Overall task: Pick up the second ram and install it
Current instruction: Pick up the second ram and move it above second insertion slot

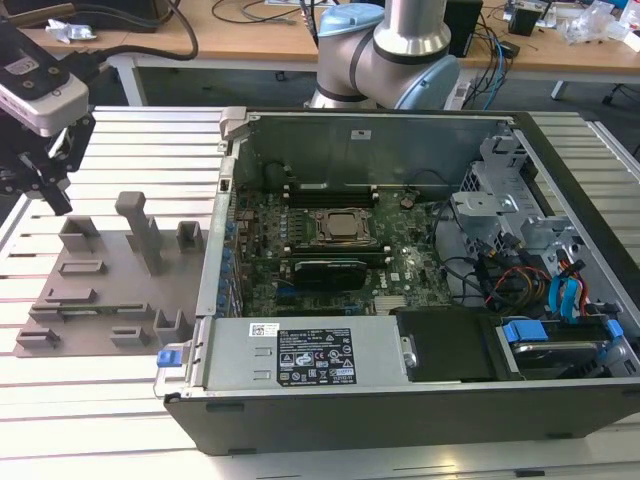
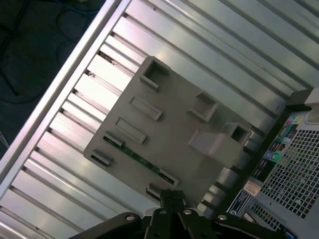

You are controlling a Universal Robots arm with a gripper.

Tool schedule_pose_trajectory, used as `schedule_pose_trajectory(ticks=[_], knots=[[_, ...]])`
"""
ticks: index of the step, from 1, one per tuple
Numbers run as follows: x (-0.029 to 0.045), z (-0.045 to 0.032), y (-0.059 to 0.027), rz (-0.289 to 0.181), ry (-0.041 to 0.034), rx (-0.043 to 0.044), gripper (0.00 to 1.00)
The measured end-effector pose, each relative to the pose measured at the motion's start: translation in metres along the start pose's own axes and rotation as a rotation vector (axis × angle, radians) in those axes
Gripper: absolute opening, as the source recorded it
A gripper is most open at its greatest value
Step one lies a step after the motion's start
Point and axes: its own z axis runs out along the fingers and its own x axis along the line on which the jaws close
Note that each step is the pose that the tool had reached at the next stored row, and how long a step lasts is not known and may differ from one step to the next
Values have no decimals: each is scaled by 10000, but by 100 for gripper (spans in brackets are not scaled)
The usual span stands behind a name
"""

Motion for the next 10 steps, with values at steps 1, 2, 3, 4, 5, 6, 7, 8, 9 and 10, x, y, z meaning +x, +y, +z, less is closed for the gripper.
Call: schedule_pose_trajectory(ticks=[1,2,3,4,5,6,7,8,9,10], knots=[[0,0,0,-140,-2,-4,10],[0,0,0,-257,-3,-8,10],[0,0,0,-412,-5,-13,10],[0,0,0,-542,-8,-17,10],[0,0,0,-653,-9,-20,10],[0,0,0,-766,-11,-24,10],[0,0,0,-830,-12,-26,10],[0,0,0,-907,-13,-28,10],[0,0,0,-1008,-14,-31,10],[0,0,0,-1106,-15,-35,10]])
